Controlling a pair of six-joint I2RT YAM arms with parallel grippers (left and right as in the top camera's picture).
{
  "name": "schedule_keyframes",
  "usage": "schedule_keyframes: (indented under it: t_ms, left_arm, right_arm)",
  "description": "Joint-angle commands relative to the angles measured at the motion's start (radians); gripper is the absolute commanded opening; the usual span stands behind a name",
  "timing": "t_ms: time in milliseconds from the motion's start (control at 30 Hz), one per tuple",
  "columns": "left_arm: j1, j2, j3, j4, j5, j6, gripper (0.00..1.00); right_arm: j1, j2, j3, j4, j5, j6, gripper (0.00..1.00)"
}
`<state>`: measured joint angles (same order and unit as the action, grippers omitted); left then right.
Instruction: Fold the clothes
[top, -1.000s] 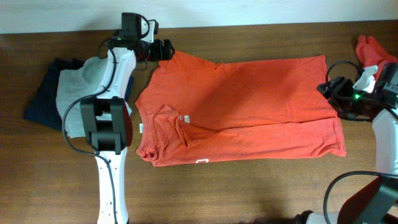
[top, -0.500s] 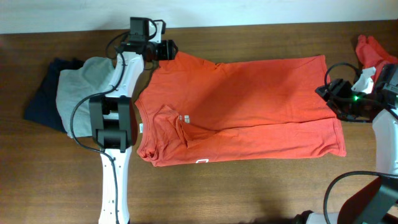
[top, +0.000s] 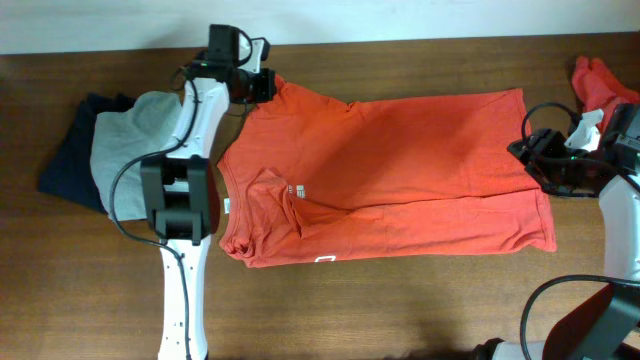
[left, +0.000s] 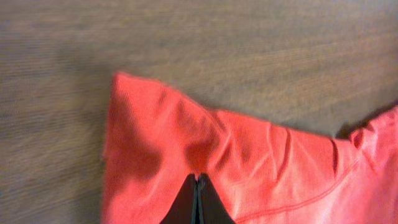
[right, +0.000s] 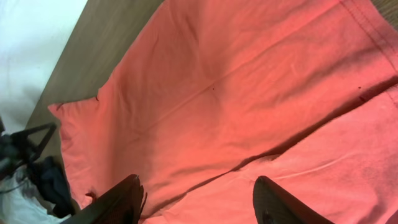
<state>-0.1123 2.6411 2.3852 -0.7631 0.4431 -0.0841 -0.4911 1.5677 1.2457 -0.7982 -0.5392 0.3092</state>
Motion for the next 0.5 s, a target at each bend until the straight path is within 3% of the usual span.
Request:
schedule_keyframes:
  t_ms: [0, 167, 233, 300, 367, 467]
  left_arm:
    - [0.003, -0.124, 0.046, -0.085, 0.041, 0.042, 0.01]
    - [-0.013, -0.166, 0.046, -0.146, -0.04, 0.101, 0.02]
    - [-0.02, -0.159, 0.043, -0.116, -0.142, 0.101, 0.25]
    - [-0.023, -0.138, 0.042, -0.087, -0.171, 0.101, 0.61]
    - [-0.023, -0.111, 0.042, -0.055, -0.171, 0.101, 0.73]
    - [-0.023, -0.061, 0.042, -0.01, -0.171, 0.1, 0.76]
  right_arm:
    - [-0.005, -0.011, 0.013, 0.01, 0.028, -0.014, 0.62]
    - [-0.005, -0.011, 0.013, 0.021, 0.027, -0.013, 0.62]
    - [-0.005, -0.011, 0.013, 0.023, 0.027, -0.013, 0.62]
    - [-0.003, -0.011, 0.013, 0.023, 0.027, -0.014, 0.62]
    - [0.004, -0.011, 0.013, 0.023, 0.027, -0.013, 0.62]
    - [0.02, -0.011, 0.013, 0.02, 0.027, -0.014, 0.62]
